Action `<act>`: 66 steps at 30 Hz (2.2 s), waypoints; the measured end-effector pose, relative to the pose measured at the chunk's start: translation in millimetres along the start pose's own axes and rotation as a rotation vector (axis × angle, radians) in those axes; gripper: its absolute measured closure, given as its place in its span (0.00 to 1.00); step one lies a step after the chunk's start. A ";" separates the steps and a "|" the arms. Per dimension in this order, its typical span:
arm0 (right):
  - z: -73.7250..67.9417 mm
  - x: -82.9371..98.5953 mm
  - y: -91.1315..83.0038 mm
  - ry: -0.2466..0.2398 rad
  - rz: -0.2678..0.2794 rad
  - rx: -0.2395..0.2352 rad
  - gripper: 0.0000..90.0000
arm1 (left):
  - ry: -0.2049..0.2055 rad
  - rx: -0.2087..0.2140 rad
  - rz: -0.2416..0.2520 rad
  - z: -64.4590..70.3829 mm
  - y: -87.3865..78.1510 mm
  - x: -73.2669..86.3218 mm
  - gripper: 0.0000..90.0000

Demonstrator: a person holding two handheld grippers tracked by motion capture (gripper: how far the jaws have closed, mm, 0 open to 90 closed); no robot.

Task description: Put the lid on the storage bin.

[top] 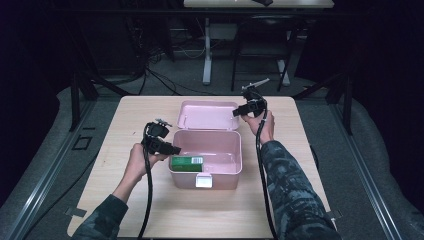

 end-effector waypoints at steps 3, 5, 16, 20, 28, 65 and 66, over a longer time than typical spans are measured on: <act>4.8 -4.0 6.8 0.021 -0.008 0.008 0.71 | -0.004 0.002 0.001 -0.2 0.1 0.1 0.68; 6.8 -4.3 12.1 0.029 -0.021 0.024 0.74 | -0.001 -0.003 0.005 0.0 0.0 0.0 0.69; 4.8 -6.1 21.8 0.039 -0.019 0.091 0.81 | -0.002 -0.007 0.005 0.7 -0.5 1.0 0.71; 2.2 -7.7 20.5 0.044 -0.002 0.109 0.84 | 0.002 -0.009 0.003 2.1 -0.6 1.4 0.70; -1.5 -11.2 12.4 0.050 0.057 0.097 0.87 | 0.006 0.002 0.000 3.4 -0.2 2.2 0.68; -19.8 -1.8 -57.0 -0.017 0.314 -0.026 0.93 | -0.006 -0.004 0.017 3.8 0.6 2.5 0.67; -20.2 -1.8 -58.1 -0.022 0.319 -0.027 0.93 | -0.009 -0.004 0.017 4.0 0.6 2.5 0.67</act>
Point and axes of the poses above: each handheld gripper's, and its own axes: y roughly forward along the jaws, x roughly out of its underside, z roughly to its right, the point moved 6 cm from there along y, roughly forward along the jaws, and after that the axes turned 10 degrees about -z, right-handed, at the moved point
